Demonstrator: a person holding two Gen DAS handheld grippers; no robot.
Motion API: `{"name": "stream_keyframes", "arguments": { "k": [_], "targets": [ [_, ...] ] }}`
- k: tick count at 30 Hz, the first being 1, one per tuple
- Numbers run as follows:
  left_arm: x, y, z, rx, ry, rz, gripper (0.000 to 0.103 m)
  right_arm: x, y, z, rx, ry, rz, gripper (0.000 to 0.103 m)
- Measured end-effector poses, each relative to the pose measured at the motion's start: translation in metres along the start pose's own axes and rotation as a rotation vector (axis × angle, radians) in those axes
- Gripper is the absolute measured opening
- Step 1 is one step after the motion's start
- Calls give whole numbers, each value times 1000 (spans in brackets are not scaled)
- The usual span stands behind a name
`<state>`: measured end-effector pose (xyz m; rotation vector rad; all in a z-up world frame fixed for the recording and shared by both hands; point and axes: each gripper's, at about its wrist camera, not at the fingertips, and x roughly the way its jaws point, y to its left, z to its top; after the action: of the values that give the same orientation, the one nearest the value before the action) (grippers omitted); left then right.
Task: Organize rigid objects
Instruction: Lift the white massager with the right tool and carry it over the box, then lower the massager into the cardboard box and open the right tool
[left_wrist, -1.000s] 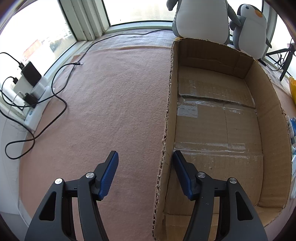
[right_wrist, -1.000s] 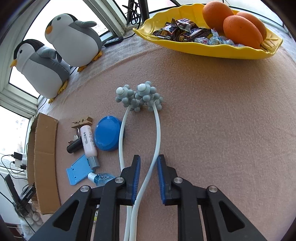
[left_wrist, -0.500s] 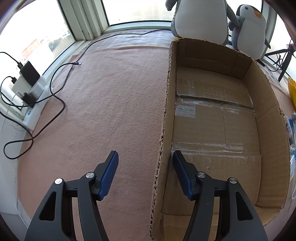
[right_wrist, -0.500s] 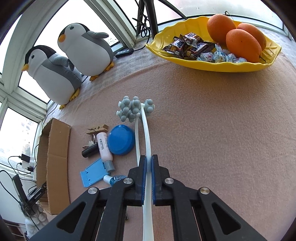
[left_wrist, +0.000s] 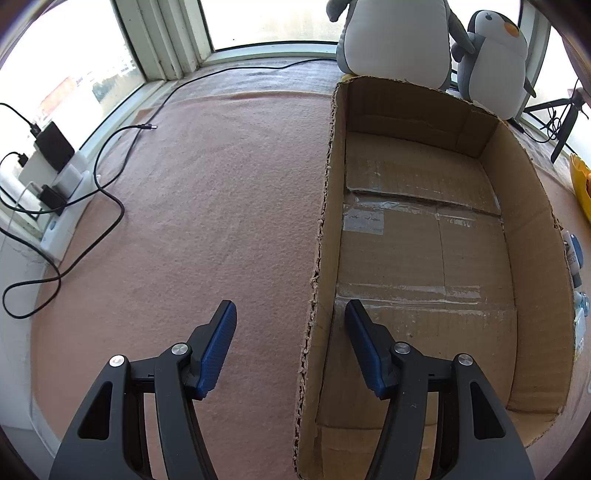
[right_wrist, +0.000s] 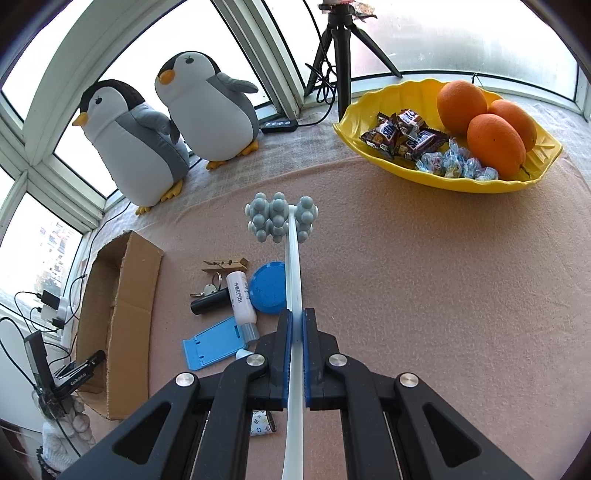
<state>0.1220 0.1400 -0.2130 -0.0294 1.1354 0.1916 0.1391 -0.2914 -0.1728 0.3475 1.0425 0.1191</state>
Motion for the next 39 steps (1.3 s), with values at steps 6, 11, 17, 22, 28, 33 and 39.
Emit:
{"name": "stream_keyframes", "arguments": {
  "k": [6,11,17,22,28,33,39],
  "targets": [
    [0,-1,0,11,1,0,61,-21,18,5,-19,-32,39,5],
    [0,-1,0,18,-3,-1,61,-40,48,13,-47,-57,106,5],
    [0,0,0,17,-8,-5,61,-55,96,21,-73,-63,230,5],
    [0,-1,-2,19,-9,-20,61,-52,142,26,-102,-57,306,5],
    [-1,-3,-2,29,-14,-29,61,-23,189,24,-123,-14,353,5],
    [-1,-2,-2,29,-14,-38,61,10,217,18,-134,21,340,5],
    [-1,-1,-1,32,-14,-43,61,46,235,10,-140,59,293,5]
  ]
}}
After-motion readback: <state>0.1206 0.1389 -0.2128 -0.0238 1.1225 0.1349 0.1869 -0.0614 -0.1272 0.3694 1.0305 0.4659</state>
